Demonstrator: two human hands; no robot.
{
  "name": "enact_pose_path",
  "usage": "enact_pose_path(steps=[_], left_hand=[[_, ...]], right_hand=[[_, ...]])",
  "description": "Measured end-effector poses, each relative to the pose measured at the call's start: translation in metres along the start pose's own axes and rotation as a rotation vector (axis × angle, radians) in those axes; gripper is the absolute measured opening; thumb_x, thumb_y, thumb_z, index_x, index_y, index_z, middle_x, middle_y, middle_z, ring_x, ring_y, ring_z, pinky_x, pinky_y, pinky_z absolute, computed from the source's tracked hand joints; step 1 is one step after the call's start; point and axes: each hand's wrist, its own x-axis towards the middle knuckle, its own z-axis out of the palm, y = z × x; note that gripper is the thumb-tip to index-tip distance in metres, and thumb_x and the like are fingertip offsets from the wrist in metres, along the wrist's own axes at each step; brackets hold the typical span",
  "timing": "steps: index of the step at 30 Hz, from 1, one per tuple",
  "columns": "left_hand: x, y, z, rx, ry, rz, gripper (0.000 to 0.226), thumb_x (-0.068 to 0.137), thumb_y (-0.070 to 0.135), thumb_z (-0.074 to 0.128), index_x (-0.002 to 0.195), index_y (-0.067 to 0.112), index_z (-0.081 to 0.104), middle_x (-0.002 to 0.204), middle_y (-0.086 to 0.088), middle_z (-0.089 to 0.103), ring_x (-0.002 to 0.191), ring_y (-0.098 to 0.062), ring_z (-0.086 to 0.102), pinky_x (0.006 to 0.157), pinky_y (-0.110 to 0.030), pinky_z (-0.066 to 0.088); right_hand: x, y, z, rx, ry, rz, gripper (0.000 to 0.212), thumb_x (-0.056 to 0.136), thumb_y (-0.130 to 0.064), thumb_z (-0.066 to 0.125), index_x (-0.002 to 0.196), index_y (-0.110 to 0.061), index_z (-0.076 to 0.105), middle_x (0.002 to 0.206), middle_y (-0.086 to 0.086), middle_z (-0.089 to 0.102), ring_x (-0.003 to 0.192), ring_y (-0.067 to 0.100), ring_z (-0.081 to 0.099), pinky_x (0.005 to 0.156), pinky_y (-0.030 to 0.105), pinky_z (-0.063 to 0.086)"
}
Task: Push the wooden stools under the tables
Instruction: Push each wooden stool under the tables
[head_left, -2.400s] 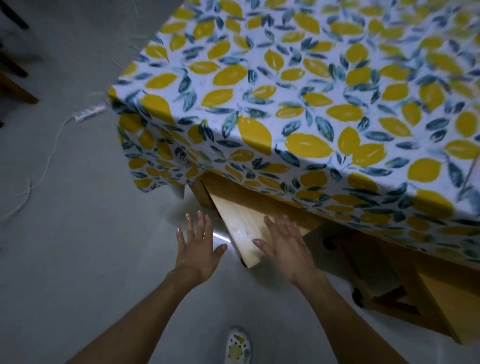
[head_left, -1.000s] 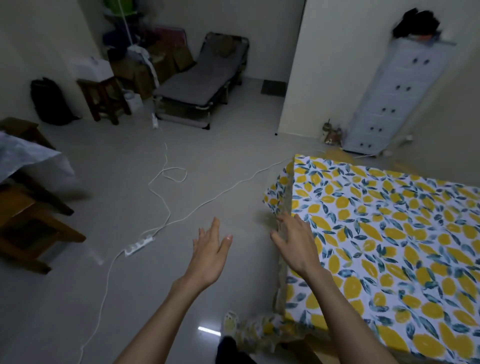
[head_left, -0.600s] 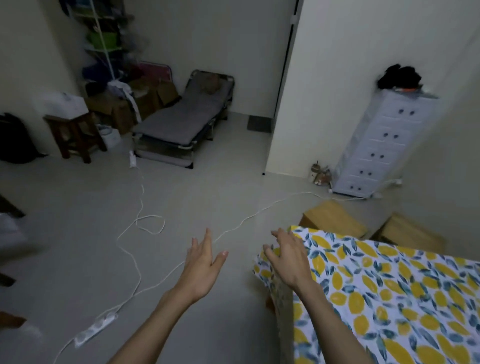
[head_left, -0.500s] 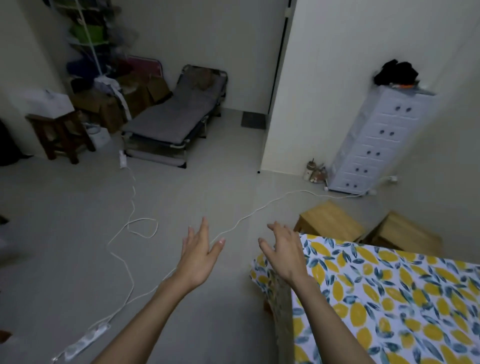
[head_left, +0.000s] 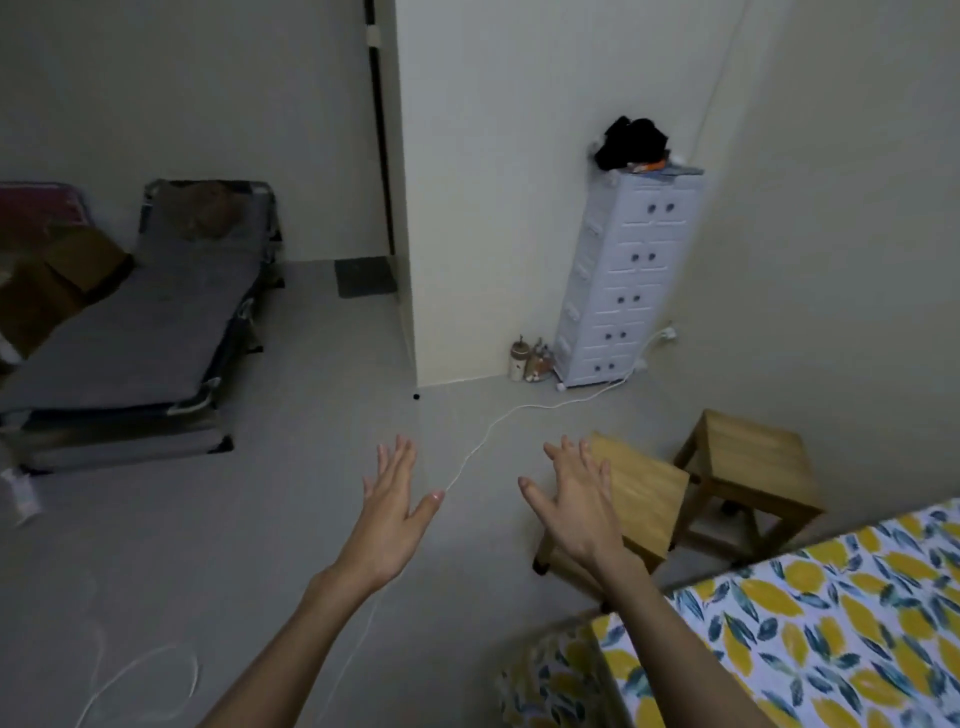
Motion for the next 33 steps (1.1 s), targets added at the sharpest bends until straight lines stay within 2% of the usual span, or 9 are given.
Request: enact_pose_path(steps=[7,11,14,20,23,29,33], left_hand=[[0.176,0.002,0.009,0.019,-0.229,0.181,0.068,0.098,0.037,0.043,0.152,0.018,0.006,0.16,0.003,-0.01,0.145,-0.013,-0.018,0.114,-0.032,-0.012],[0.265,0.008,0.034,0.007,-0.326,0.196,0.062,0.098,0.037,0.043,0.151,0.022,0.014,0.161,0.001,0.001,0.147,-0.02,-0.011,0.117,-0.037,-0.007],[0.333,0.019,0.057,-0.017,-0.374,0.238,0.059,0.099,0.036,0.041,0.151,0.024,0.017,0.16,0.002,0.012,0.148,-0.019,-0.004,0.117,-0.035,-0.004],[0.47,0.053,0.098,0.027,-0.465,0.324,0.057,0.099,0.036,0.041,0.15,0.021,0.019,0.16,0.001,0.012,0.148,-0.02,-0.001,0.118,-0.036,-0.002],[0.529,0.068,0.118,0.023,-0.481,0.337,0.055,0.099,0.035,0.042,0.149,0.02,0.025,0.159,0.001,0.018,0.148,-0.02,0.004,0.118,-0.035,0.002],[0.649,0.103,0.179,-0.052,-0.468,0.496,0.039,0.096,0.021,0.052,0.135,0.018,0.05,0.142,0.003,0.045,0.137,-0.014,0.035,0.109,-0.018,0.018],[0.74,0.135,0.233,-0.078,-0.576,0.592,0.039,0.096,0.02,0.051,0.135,0.017,0.05,0.139,0.008,0.045,0.129,-0.002,0.035,0.107,-0.016,0.019]], right_hand=[[0.113,0.025,-0.006,-0.088,0.074,0.189,0.062,0.094,-0.05,0.045,0.147,-0.02,0.031,0.161,0.007,0.019,0.15,0.024,0.002,0.121,0.048,-0.001],[0.183,0.057,-0.005,-0.097,0.116,0.293,0.061,0.094,-0.049,0.045,0.147,-0.022,0.031,0.161,0.006,0.018,0.15,0.026,0.003,0.12,0.048,-0.001],[0.242,0.087,-0.009,-0.082,0.146,0.35,0.06,0.095,-0.047,0.046,0.147,-0.022,0.031,0.161,0.006,0.019,0.149,0.029,0.005,0.119,0.048,0.0],[0.354,0.148,-0.036,-0.051,0.202,0.477,0.06,0.095,-0.045,0.046,0.147,-0.02,0.031,0.16,0.007,0.02,0.149,0.029,0.007,0.119,0.048,0.001],[0.399,0.173,-0.048,-0.055,0.205,0.518,0.059,0.095,-0.044,0.047,0.146,-0.02,0.032,0.159,0.008,0.023,0.148,0.03,0.01,0.12,0.05,0.003],[0.473,0.245,-0.063,-0.045,0.266,0.647,0.056,0.095,-0.042,0.047,0.146,-0.022,0.034,0.159,0.007,0.024,0.148,0.029,0.011,0.12,0.05,0.005],[0.527,0.3,-0.068,-0.021,0.31,0.767,0.057,0.095,-0.039,0.048,0.146,-0.02,0.033,0.158,0.007,0.025,0.147,0.029,0.013,0.12,0.048,0.005]])
